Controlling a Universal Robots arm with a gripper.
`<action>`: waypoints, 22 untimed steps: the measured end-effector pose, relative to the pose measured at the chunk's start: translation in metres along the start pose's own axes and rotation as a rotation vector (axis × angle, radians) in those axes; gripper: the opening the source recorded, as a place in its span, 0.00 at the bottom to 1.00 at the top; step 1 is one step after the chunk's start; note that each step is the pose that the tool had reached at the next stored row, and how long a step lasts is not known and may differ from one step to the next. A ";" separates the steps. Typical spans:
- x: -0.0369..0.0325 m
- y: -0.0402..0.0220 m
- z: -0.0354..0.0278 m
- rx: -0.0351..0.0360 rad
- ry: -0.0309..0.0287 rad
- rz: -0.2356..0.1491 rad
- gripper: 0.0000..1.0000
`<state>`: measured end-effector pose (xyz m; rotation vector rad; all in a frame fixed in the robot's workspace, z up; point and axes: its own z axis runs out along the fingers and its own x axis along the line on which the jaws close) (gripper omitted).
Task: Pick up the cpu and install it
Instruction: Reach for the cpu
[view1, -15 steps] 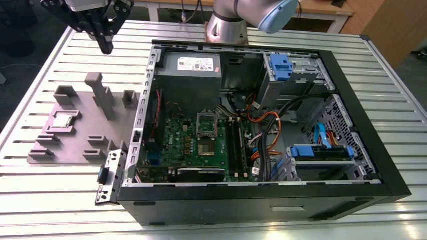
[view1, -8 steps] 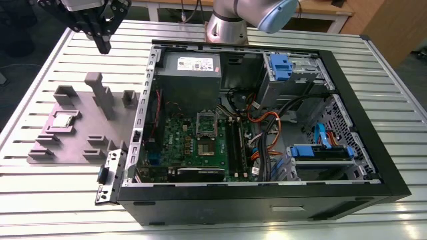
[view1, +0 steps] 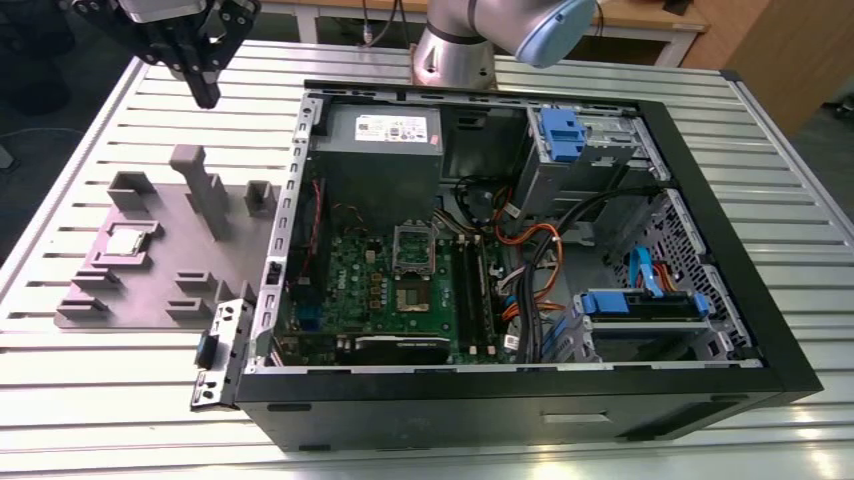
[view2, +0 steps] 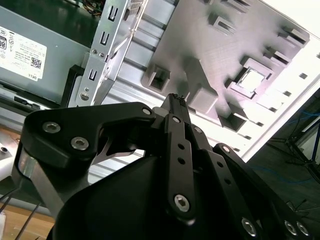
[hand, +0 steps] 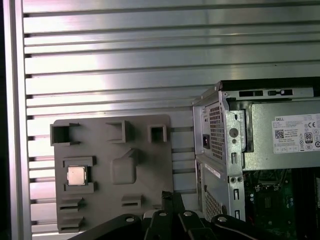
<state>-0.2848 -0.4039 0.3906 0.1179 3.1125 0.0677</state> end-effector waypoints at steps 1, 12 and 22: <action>0.0001 0.0000 0.0000 0.0000 0.0000 0.000 0.11; 0.0032 -0.0004 -0.0001 0.0000 -0.0009 0.000 0.11; 0.0083 -0.0008 -0.0002 -0.0002 -0.0029 0.000 0.11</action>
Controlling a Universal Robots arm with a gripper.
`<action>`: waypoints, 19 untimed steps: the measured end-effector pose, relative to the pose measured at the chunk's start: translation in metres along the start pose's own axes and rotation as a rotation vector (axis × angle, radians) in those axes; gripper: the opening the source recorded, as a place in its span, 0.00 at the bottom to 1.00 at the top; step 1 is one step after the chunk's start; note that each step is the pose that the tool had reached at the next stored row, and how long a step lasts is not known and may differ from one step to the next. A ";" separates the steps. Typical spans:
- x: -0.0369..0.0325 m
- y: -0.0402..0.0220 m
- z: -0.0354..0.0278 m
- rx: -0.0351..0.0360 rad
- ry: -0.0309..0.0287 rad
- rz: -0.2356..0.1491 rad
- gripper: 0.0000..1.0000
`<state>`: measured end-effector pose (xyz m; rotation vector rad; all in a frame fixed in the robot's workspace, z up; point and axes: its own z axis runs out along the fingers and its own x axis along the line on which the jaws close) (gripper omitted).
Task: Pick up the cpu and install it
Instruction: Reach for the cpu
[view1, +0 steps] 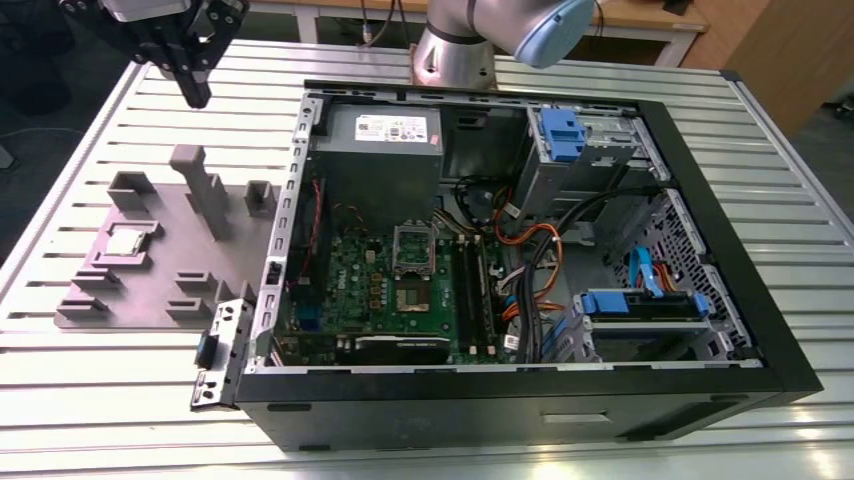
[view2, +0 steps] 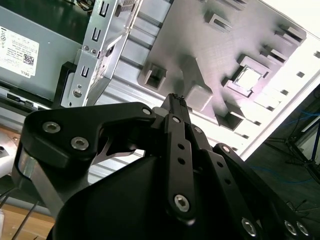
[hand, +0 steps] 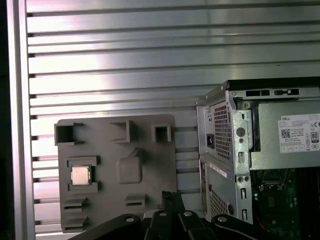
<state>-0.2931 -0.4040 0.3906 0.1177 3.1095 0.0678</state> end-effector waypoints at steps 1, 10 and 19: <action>0.0000 0.0000 0.0000 0.0000 0.0000 0.000 0.11; 0.0023 -0.0002 -0.0001 0.0000 -0.0002 0.000 0.11; 0.0062 -0.0005 -0.0002 0.0000 -0.0006 0.000 0.11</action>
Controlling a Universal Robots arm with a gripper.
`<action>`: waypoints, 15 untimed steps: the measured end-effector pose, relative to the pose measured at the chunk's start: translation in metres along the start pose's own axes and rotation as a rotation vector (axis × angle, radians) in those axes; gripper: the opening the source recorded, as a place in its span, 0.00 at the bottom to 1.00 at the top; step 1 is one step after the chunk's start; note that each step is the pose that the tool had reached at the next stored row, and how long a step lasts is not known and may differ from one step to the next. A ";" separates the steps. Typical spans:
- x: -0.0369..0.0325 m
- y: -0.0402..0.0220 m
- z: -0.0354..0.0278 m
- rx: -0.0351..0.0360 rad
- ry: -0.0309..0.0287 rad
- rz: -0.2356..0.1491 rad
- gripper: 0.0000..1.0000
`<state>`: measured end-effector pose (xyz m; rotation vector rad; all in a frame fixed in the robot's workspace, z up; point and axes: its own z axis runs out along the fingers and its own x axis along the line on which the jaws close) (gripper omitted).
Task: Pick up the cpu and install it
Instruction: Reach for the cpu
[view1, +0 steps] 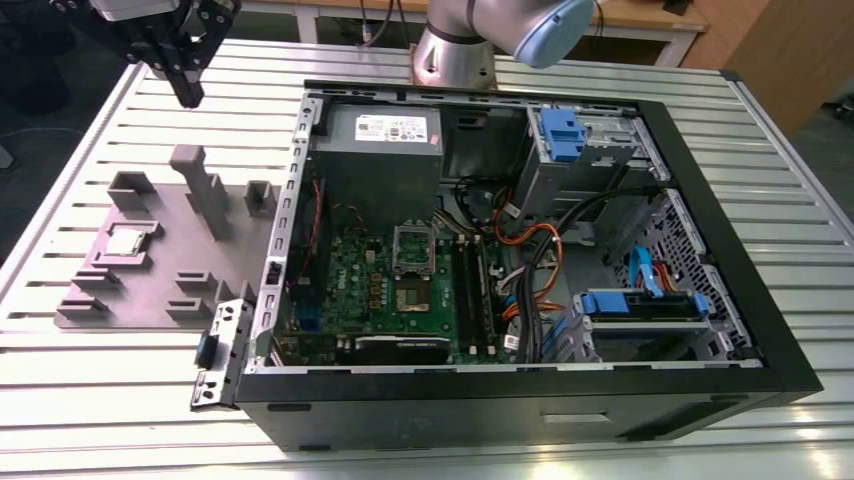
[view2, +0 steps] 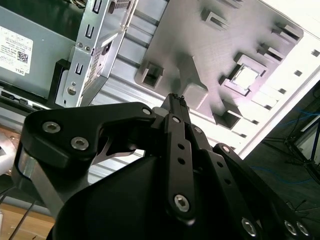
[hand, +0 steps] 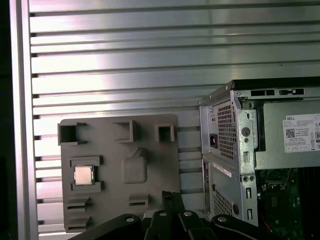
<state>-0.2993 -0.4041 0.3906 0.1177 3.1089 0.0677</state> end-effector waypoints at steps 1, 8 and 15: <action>0.0005 0.0000 0.0000 -0.0001 -0.0001 0.000 0.11; 0.0041 -0.0003 -0.0001 -0.0001 -0.0006 0.000 0.11; 0.0102 -0.0008 0.0001 -0.0003 -0.0024 0.000 0.11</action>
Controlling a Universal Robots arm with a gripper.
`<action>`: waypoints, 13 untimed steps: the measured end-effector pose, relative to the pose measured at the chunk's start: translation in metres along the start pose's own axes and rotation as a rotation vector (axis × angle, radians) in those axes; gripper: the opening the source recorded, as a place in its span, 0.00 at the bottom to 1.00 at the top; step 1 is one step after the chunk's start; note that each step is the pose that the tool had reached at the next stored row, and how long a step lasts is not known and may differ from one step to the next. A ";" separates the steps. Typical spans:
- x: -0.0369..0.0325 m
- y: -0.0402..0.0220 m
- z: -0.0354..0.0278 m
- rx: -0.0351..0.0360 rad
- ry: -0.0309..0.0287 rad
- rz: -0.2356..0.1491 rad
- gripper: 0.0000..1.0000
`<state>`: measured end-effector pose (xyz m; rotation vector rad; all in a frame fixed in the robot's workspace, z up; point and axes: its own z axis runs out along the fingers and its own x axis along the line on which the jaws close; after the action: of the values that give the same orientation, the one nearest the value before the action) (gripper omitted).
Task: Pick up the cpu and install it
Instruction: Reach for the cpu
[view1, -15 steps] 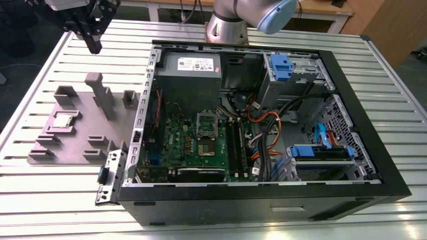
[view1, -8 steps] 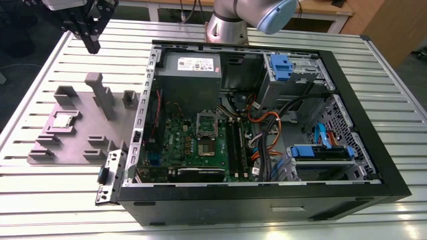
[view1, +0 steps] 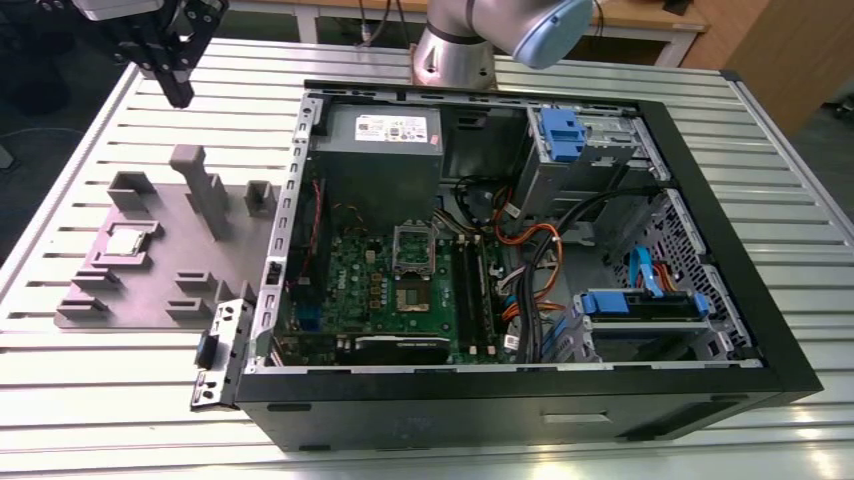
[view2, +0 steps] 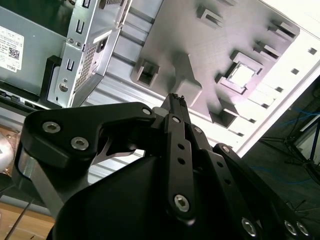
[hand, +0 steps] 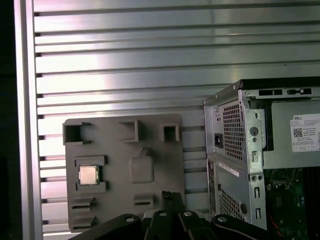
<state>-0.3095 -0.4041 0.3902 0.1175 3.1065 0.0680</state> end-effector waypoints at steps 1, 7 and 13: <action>0.0014 -0.0002 0.0000 0.0000 -0.0008 0.000 0.11; 0.0100 -0.0012 0.0002 -0.0001 -0.0026 0.000 0.11; 0.0124 -0.0014 0.0002 -0.0001 -0.0025 0.000 0.11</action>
<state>-0.3220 -0.4045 0.3896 0.1173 3.1040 0.0679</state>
